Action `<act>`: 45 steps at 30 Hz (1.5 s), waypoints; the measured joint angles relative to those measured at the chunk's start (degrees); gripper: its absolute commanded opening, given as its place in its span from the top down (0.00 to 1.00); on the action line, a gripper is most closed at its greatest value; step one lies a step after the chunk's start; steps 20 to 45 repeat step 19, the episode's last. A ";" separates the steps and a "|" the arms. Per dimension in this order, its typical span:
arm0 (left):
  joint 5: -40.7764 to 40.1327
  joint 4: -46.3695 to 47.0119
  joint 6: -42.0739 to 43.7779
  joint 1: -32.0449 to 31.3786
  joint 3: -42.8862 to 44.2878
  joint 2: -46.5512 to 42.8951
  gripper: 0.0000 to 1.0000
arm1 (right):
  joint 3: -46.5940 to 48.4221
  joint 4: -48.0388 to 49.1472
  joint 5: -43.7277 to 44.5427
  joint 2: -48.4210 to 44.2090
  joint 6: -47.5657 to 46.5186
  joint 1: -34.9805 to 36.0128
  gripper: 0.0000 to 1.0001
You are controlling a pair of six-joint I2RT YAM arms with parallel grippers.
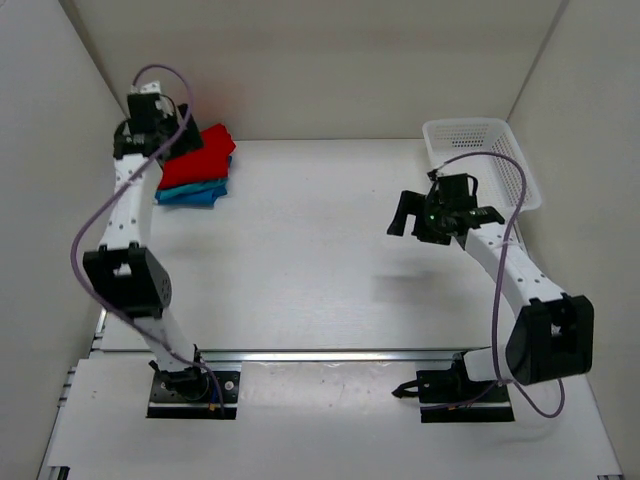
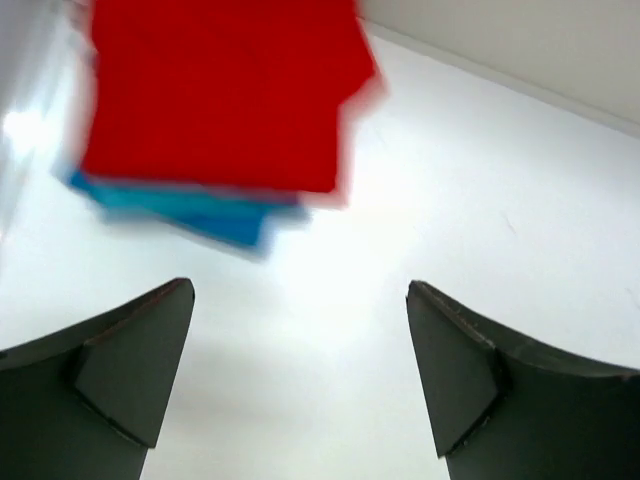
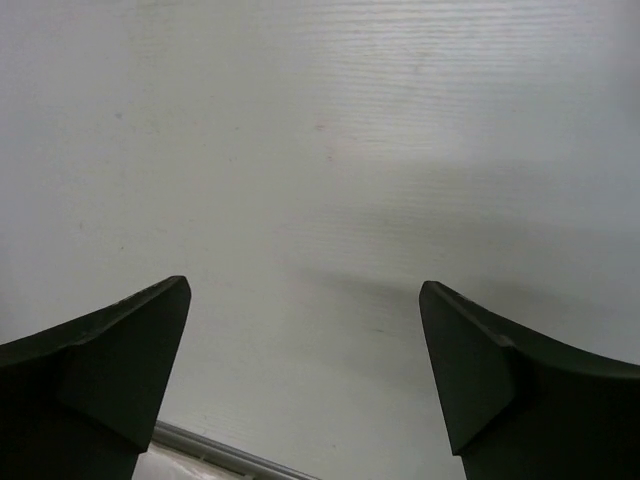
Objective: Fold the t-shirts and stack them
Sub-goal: Put the neatly folded tshirt into the corner of the board with the left arm
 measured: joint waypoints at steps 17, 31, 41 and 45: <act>0.81 0.37 -17.73 -22.38 -61.40 -33.55 0.01 | -10.32 -8.15 6.49 -13.84 0.48 -1.53 0.01; -0.70 -1.29 -18.12 -23.26 -61.92 -36.09 0.01 | -11.06 -8.04 6.21 -14.51 0.50 -1.33 0.01; -0.70 -1.29 -18.12 -23.26 -61.92 -36.09 0.01 | -11.06 -8.04 6.21 -14.51 0.50 -1.33 0.01; -0.70 -1.29 -18.12 -23.26 -61.92 -36.09 0.01 | -11.06 -8.04 6.21 -14.51 0.50 -1.33 0.01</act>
